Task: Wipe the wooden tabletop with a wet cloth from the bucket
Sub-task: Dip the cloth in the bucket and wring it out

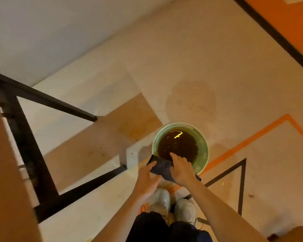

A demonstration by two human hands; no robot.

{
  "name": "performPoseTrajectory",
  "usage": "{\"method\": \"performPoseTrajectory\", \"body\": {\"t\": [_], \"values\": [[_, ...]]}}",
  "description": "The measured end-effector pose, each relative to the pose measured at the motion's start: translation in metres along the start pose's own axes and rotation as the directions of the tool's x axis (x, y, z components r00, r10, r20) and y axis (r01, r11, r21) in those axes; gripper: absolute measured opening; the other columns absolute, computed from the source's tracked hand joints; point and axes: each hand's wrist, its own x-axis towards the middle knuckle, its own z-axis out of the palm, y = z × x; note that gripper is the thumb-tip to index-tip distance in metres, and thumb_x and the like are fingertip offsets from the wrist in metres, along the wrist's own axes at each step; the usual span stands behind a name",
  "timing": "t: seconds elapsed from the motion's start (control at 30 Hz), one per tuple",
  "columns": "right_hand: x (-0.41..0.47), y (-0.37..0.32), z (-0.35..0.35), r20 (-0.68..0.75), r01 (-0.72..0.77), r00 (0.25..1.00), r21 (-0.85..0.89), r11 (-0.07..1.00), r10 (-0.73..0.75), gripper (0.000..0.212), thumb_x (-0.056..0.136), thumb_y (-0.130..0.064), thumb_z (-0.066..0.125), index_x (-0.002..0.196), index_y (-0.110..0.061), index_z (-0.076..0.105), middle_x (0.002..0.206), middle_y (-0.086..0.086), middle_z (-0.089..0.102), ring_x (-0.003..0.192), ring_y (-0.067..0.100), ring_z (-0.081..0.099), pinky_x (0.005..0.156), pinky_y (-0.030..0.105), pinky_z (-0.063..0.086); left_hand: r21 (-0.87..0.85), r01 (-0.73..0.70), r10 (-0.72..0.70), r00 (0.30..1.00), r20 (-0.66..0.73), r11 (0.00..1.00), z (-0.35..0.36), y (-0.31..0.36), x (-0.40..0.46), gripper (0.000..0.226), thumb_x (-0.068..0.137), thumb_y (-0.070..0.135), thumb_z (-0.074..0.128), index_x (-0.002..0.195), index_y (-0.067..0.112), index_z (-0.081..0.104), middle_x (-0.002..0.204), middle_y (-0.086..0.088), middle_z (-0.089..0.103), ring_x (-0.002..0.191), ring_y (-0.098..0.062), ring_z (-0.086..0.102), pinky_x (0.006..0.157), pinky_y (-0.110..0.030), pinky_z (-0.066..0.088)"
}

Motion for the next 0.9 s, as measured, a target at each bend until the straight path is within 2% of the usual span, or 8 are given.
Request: {"method": "performPoseTrajectory", "body": {"t": [0.1, 0.2, 0.3, 0.53, 0.67, 0.77, 0.83, 0.9], "values": [[0.015, 0.007, 0.014, 0.000, -0.020, 1.000, -0.005, 1.000, 0.020, 0.057, 0.098, -0.024, 0.045, 0.150, -0.016, 0.022, 0.147, 0.007, 0.041, 0.135, 0.030, 0.032, 0.109, 0.039, 0.028, 0.091, -0.008, 0.009, 1.000, -0.012, 0.996, 0.011, 0.001, 0.014, 0.058, 0.098, 0.019, 0.060, 0.152, 0.025, 0.038, 0.160, -0.008, 0.022, 0.149, -0.024, 0.023, 0.116, -0.029, 0.026], [0.019, 0.013, 0.017, -0.016, -0.029, 0.999, -0.018, 0.999, 0.029, 0.030, 0.095, -0.023, 0.047, 0.124, -0.017, 0.055, 0.117, 0.008, 0.060, 0.116, 0.031, 0.046, 0.093, 0.038, 0.037, 0.133, 0.028, -0.030, 1.000, 0.009, 0.991, 0.014, 0.007, 0.014, 0.057, 0.101, 0.019, 0.055, 0.154, 0.026, 0.034, 0.164, -0.007, 0.010, 0.153, -0.024, 0.014, 0.117, -0.030, 0.022], [0.005, 0.015, 0.016, 0.002, 0.000, 1.000, 0.206, 0.978, -0.001, 0.008, 0.093, -0.017, 0.050, 0.098, -0.017, 0.057, 0.093, 0.005, 0.051, 0.091, 0.027, 0.052, 0.073, 0.033, 0.039, 0.123, 0.063, -0.061, 0.998, -0.018, 0.990, 0.015, 0.011, 0.001, 0.057, 0.102, 0.019, 0.054, 0.154, 0.028, 0.033, 0.164, -0.006, 0.011, 0.152, -0.023, 0.019, 0.109, -0.027, 0.028], [-0.116, -0.009, -0.026, -0.117, 0.027, 0.991, 0.672, 0.740, 0.070, 0.009, 0.091, -0.011, 0.060, 0.097, -0.017, 0.057, 0.080, -0.003, 0.055, 0.071, 0.011, 0.053, 0.055, 0.012, 0.039, -0.268, 0.273, -0.284, 0.959, -0.001, 0.924, 0.018, 0.044, -0.079, 0.088, 0.091, 0.058, 0.061, 0.159, 0.024, 0.017, 0.160, -0.008, 0.036, 0.145, -0.029, 0.039, 0.119, -0.041, 0.029], [-0.207, -0.034, -0.072, -0.191, 0.067, 0.967, 0.833, 0.549, 0.171, 0.041, 0.088, -0.004, 0.066, 0.116, -0.026, 0.046, 0.086, -0.001, 0.068, 0.081, 0.009, 0.068, 0.062, 0.014, 0.051, -0.432, 0.174, -0.211, 0.977, -0.040, 0.885, 0.016, 0.073, -0.152, 0.077, 0.087, 0.035, 0.076, 0.151, 0.026, 0.034, 0.123, -0.009, 0.068, 0.116, -0.021, 0.061, 0.107, -0.035, 0.044], [-0.271, -0.052, -0.112, -0.258, 0.168, 0.959, 0.848, 0.504, 0.116, 0.063, 0.087, 0.002, 0.064, 0.132, -0.034, 0.040, 0.102, 0.001, 0.069, 0.090, 0.008, 0.068, 0.070, 0.019, 0.055, -0.460, 0.025, -0.077, 0.992, -0.095, 0.888, 0.009, 0.110, -0.214, 0.074, 0.094, 0.020, 0.068, 0.155, 0.028, 0.026, 0.091, 0.003, 0.068, 0.083, 0.000, 0.066, 0.075, -0.010, 0.048], [-0.309, -0.061, -0.136, -0.302, 0.244, 0.953, 0.772, 0.586, 0.002, 0.067, 0.087, 0.003, 0.062, 0.138, -0.037, 0.043, 0.122, -0.009, 0.060, 0.106, -0.001, 0.061, 0.079, 0.015, 0.053, -0.461, -0.068, 0.015, 0.993, -0.119, 0.885, 0.002, 0.132, -0.252, 0.068, 0.095, 0.014, 0.066, 0.150, 0.030, 0.029, 0.091, -0.008, 0.069, 0.077, -0.001, 0.069, 0.065, -0.007, 0.049], [-0.341, -0.068, -0.159, -0.380, 0.312, 0.920, 0.564, 0.764, -0.095, 0.058, 0.088, -0.002, 0.064, 0.133, -0.035, 0.051, 0.127, -0.014, 0.054, 0.112, -0.002, 0.054, 0.085, 0.007, 0.046, -0.450, -0.161, 0.111, 0.985, -0.135, 0.878, -0.009, 0.151, -0.289, 0.075, 0.093, 0.013, 0.070, 0.155, 0.024, 0.028, 0.097, -0.026, 0.066, 0.088, -0.024, 0.070, 0.077, -0.022, 0.058]]}}
